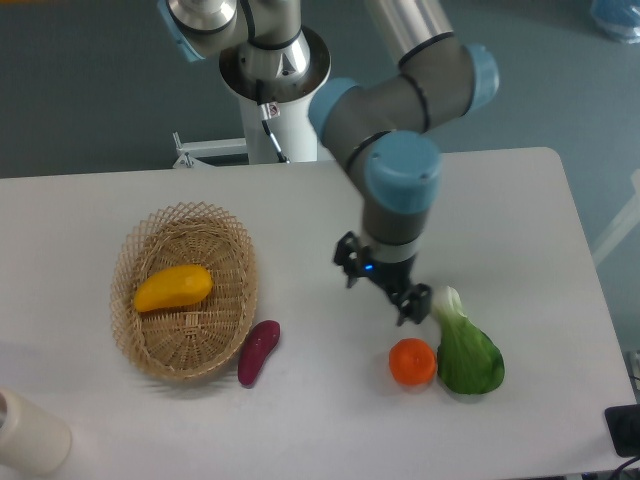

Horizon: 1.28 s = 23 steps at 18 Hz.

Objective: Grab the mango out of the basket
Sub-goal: 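Move the open gripper over the yellow mango in the wicker basket, then lower the gripper onto the yellow mango and close on it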

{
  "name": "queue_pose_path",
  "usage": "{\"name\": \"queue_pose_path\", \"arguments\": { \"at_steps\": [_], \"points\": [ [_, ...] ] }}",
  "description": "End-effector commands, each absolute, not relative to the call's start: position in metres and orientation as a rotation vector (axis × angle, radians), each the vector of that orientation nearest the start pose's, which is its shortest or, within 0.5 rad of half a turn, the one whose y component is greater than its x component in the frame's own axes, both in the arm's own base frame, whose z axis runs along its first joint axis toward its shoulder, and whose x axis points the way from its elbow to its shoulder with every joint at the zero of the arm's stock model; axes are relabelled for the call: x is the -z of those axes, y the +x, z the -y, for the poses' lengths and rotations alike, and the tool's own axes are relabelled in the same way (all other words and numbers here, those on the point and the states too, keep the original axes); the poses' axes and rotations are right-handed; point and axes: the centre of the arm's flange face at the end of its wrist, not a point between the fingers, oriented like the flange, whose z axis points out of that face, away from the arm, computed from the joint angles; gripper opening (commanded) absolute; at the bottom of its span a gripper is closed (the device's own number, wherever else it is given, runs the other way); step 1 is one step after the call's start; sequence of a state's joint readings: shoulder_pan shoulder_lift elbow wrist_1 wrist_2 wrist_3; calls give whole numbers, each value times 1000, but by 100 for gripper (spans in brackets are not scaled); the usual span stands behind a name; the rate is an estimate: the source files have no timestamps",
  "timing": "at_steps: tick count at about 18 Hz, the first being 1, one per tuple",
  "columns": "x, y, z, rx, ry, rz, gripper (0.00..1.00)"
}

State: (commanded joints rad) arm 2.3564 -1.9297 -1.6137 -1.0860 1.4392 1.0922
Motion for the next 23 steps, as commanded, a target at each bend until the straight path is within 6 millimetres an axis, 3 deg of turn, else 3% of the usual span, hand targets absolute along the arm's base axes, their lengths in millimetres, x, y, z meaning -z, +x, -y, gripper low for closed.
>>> {"name": "queue_pose_path", "arguments": {
  "at_steps": [2,4,7,13,19,23],
  "points": [
    [-313,-300,-554,77,-2913,-528,100],
    [-319,-271,-548,89,-2905,-572,100],
    [-299,-212,-551,138,-2915,-697,100],
    [-272,-146,-562,210,-2914,-858,100],
    [-244,-122,-557,277,-2937,-916,100],
    [-228,-121,-561,301,-2949,-922,100]
  ]
}}
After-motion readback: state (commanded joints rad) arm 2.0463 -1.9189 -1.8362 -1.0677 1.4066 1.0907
